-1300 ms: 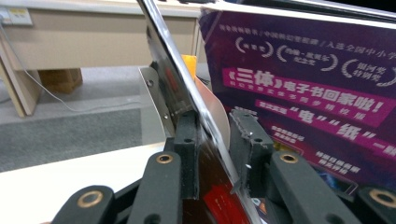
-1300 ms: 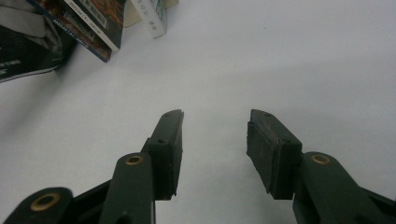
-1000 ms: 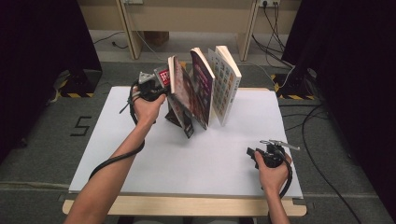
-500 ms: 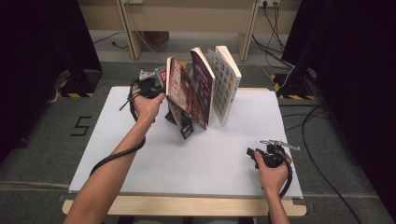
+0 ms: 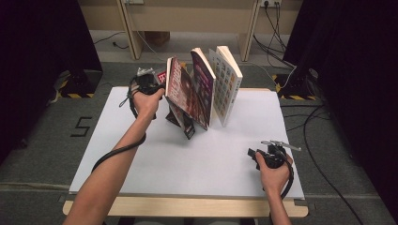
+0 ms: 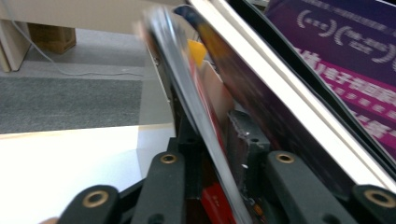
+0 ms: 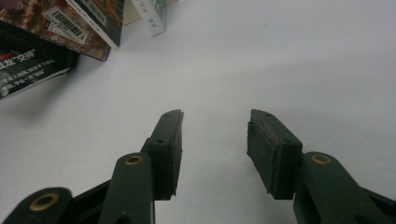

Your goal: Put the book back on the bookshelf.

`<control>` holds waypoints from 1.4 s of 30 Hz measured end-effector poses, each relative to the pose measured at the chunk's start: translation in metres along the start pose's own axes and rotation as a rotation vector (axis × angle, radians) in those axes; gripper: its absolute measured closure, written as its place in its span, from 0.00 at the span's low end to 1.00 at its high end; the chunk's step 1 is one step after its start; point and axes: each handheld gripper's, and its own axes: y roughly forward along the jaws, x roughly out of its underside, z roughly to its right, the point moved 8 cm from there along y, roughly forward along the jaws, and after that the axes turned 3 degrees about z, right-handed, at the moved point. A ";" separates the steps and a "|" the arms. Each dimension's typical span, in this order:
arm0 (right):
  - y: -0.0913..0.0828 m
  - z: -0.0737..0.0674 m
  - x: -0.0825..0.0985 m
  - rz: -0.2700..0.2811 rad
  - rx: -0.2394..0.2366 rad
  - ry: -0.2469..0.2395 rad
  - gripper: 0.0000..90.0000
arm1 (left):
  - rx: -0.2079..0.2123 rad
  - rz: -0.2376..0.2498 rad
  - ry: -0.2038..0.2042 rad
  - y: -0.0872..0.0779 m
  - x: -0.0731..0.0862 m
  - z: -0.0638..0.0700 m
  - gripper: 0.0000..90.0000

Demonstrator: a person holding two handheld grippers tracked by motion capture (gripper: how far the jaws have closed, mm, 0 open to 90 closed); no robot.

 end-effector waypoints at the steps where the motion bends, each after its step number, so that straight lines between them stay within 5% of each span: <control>1: 0.000 0.001 0.000 -0.001 -0.001 -0.002 0.62 | 0.000 0.000 -0.007 0.001 -0.001 -0.001 0.82; 8: 0.000 0.002 0.000 -0.002 0.001 -0.004 0.62 | -0.005 -0.017 -0.046 0.003 -0.003 -0.004 0.86; 12: 0.000 0.002 0.000 -0.002 0.003 0.001 0.62 | 0.021 -0.017 -0.084 0.001 -0.005 0.002 0.92; 15: 0.000 0.003 -0.001 0.001 0.002 -0.004 0.62 | 0.041 0.011 -0.076 -0.004 -0.011 0.009 0.95; 25: 0.000 0.002 0.000 -0.003 0.004 -0.008 0.62 | 0.074 0.220 0.120 -0.028 -0.058 0.034 0.95; 31: 0.001 0.001 0.000 0.001 0.002 -0.006 0.62 | 0.072 0.341 0.181 -0.031 -0.069 0.038 0.95; 36: 0.000 0.003 0.000 -0.001 0.003 -0.007 0.62 | 0.030 0.333 0.201 -0.024 -0.049 0.025 0.95; 42: 0.002 0.002 0.000 -0.002 -0.001 -0.005 0.62 | 0.015 0.266 0.158 -0.023 -0.031 0.010 0.93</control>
